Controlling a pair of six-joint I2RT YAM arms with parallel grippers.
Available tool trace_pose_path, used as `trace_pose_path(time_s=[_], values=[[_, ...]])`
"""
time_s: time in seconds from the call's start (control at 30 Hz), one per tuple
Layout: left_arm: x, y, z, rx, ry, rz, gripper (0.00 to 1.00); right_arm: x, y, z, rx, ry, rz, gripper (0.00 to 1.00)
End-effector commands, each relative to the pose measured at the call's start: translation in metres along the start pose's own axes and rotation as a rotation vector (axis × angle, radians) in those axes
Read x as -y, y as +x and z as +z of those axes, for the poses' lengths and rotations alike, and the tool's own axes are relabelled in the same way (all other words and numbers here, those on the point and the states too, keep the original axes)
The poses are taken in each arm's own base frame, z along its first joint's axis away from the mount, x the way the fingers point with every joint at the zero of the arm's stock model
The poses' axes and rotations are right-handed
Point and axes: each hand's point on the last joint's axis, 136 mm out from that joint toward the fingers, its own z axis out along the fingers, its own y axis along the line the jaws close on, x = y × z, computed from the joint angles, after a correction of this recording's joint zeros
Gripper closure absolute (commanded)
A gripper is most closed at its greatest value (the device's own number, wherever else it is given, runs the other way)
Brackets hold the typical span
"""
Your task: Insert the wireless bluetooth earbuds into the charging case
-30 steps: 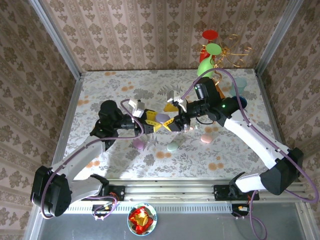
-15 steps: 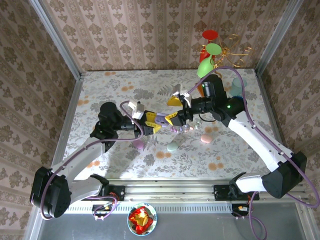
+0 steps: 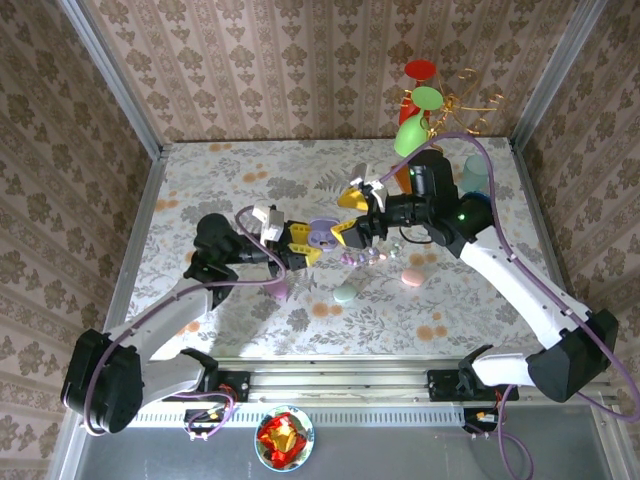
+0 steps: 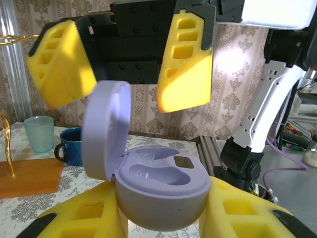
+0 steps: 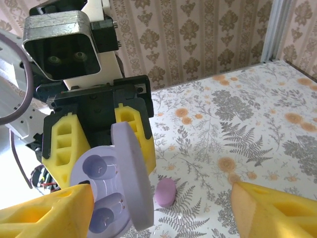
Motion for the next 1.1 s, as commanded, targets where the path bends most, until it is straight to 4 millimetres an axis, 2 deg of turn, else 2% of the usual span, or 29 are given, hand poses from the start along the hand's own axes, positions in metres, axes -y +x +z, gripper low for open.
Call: trace_pose_path(time_s=[0.0, 0.1, 0.27, 0.4, 0.5, 0.6, 0.73, 0.8, 0.93, 1.07], values=[[-0.007, -0.011, 0.000, 0.051, -0.040, 0.015, 0.86, -0.002, -0.011, -0.009, 0.045, 0.022, 0.009, 0.26], [-0.016, -0.012, 0.001, 0.074, -0.075, -0.001, 0.86, -0.004, -0.012, -0.010, 0.063, 0.021, 0.037, 0.25], [-0.030, -0.007, 0.000, 0.100, -0.127, -0.013, 0.86, 0.007, -0.010, -0.020, 0.108, 0.123, 0.108, 0.23], [-0.044, -0.002, -0.006, 0.124, -0.197, -0.012, 0.87, 0.029, -0.002, -0.037, 0.187, 0.260, 0.230, 0.22], [-0.054, 0.000, -0.013, 0.152, -0.243, -0.024, 0.87, 0.049, 0.012, -0.052, 0.239, 0.359, 0.335, 0.20], [-0.061, -0.001, -0.020, 0.181, -0.264, -0.042, 0.87, 0.078, 0.040, -0.071, 0.246, 0.515, 0.486, 0.16], [-0.073, -0.004, -0.031, 0.208, -0.304, -0.051, 0.87, 0.114, 0.093, -0.089, 0.230, 0.707, 0.719, 0.19], [-0.076, -0.004, -0.035, 0.218, -0.328, -0.047, 0.87, 0.125, 0.122, -0.091, 0.173, 0.787, 0.815, 0.21], [-0.080, -0.007, -0.045, 0.234, -0.385, -0.005, 0.87, 0.132, 0.167, -0.078, 0.090, 0.819, 0.994, 0.33], [-0.082, -0.007, -0.052, 0.235, -0.416, 0.011, 0.87, 0.134, 0.202, -0.058, -0.048, 0.813, 1.108, 0.43]])
